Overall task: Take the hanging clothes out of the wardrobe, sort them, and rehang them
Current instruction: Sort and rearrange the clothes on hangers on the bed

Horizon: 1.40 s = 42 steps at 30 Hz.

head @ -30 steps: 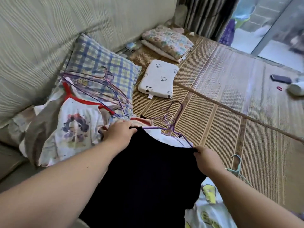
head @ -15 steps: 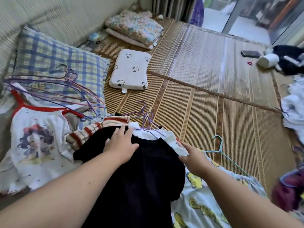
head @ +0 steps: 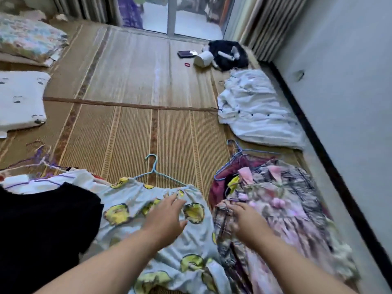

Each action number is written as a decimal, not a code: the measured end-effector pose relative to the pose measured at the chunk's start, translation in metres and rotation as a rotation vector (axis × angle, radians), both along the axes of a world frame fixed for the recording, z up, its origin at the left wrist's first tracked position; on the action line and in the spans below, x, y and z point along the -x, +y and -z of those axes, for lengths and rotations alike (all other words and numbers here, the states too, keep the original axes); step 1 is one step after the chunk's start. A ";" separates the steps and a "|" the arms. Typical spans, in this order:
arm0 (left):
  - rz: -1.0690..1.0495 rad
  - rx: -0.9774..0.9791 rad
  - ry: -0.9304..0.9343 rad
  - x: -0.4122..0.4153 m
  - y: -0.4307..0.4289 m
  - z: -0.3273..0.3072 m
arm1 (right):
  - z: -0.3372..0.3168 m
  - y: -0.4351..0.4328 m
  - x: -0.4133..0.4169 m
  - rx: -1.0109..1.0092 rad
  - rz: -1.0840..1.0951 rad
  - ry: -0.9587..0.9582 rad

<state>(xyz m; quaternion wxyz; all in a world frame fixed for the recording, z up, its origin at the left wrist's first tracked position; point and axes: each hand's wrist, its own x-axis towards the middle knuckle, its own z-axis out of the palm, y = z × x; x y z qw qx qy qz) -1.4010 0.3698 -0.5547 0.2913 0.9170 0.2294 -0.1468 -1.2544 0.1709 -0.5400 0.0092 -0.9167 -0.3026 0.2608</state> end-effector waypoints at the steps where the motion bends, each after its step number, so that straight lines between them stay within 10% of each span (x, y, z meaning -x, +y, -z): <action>1: 0.010 0.001 0.011 -0.021 -0.026 0.002 | 0.000 -0.028 -0.018 0.005 0.027 0.013; 12: -0.006 0.158 0.077 -0.215 -0.216 0.027 | 0.011 -0.219 -0.207 -0.015 0.168 0.123; 26: -0.074 0.017 0.100 -0.272 -0.166 0.139 | 0.136 -0.112 -0.336 -0.186 0.056 -0.006; 31: -0.128 -0.036 0.155 -0.263 -0.170 0.169 | 0.162 -0.095 -0.351 0.095 0.071 -0.118; 42: -0.322 -0.170 -0.215 -0.288 -0.165 0.051 | 0.042 -0.156 -0.323 -0.342 -0.051 0.031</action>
